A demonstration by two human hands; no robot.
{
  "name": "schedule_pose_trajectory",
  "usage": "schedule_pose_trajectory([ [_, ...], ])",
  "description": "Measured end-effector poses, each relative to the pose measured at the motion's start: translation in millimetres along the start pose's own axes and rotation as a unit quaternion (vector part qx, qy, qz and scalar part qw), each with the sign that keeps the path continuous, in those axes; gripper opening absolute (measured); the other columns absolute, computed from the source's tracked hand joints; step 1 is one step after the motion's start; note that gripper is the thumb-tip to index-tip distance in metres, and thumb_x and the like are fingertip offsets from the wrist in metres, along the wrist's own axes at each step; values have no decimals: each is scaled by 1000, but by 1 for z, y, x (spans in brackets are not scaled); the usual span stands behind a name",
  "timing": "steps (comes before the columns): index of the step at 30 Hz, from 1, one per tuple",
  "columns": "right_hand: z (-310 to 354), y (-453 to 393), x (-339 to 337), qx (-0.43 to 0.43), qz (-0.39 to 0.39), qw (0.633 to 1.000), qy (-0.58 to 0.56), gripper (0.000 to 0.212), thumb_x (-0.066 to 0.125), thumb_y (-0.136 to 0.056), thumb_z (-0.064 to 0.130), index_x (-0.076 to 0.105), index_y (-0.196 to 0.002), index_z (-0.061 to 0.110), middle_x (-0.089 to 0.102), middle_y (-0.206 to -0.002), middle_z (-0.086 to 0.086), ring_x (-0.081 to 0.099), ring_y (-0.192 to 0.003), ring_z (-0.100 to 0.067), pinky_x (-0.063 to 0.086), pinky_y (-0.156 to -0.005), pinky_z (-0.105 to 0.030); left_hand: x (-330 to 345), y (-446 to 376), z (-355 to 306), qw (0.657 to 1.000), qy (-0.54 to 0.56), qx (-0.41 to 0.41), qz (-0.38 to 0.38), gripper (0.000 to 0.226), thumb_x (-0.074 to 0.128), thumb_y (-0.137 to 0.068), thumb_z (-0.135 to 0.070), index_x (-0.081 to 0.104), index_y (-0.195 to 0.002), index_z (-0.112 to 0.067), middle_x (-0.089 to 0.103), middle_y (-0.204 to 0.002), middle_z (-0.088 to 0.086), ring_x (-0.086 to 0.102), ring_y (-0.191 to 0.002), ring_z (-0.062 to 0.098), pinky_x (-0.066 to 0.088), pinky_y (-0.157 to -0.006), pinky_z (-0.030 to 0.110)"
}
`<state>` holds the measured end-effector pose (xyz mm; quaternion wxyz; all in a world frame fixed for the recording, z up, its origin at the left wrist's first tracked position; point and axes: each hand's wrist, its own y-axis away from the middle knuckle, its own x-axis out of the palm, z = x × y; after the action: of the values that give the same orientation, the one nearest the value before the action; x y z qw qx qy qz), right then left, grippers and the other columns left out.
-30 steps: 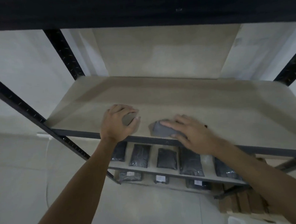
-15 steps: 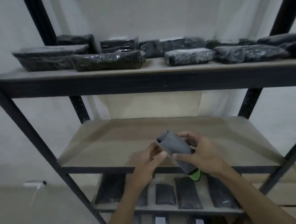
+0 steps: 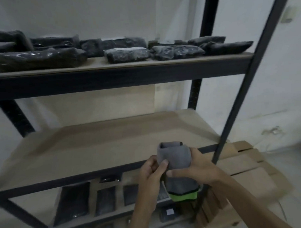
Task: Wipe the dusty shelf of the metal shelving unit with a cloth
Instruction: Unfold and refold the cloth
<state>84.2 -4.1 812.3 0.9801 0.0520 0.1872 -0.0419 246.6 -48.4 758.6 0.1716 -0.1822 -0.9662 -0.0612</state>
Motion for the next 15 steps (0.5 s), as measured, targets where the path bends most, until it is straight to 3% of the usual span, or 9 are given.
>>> schedule_pose_trajectory([
  [3,-28,22,-25,53,-12,996,-77,71,99,-58,25,65,-121,16,76,-112,-3,73,-104,-21,62,-84,-44,34,10,19,999,18,-32,-6,26,71,-89,-28,69,-106,-9,76,-107,15,71,-103,37,60,-89,57],
  [6,-55,49,-52,80,-88,986,-121,80,100,-55,28,56,-121,16,71,-116,-7,73,-103,-21,62,-83,-44,70,25,40,999,-8,-31,-10,17,67,-94,-18,64,-111,-15,76,-110,9,72,-103,30,62,-86,51],
  [10,-94,91,-86,76,-142,969,-190,67,89,-70,37,47,-119,18,70,-116,-14,74,-98,-22,63,-79,-41,119,51,69,999,-34,-7,-8,55,71,-92,-9,51,-134,-39,74,-121,0,72,-109,19,62,-88,44],
  [12,-120,116,-109,77,-141,956,-246,58,79,-81,26,41,-125,21,68,-121,-15,73,-102,-21,62,-81,-40,142,63,87,997,-71,-7,0,54,71,-93,-13,55,-132,-47,71,-128,-1,71,-112,17,62,-88,41],
  [15,-165,156,-145,103,-81,951,-279,64,75,-88,13,35,-130,39,67,-123,-12,70,-109,-29,61,-81,-51,169,79,120,989,-147,-22,-18,33,70,-93,-21,70,-113,-47,69,-130,-8,70,-110,9,63,-84,33],
])
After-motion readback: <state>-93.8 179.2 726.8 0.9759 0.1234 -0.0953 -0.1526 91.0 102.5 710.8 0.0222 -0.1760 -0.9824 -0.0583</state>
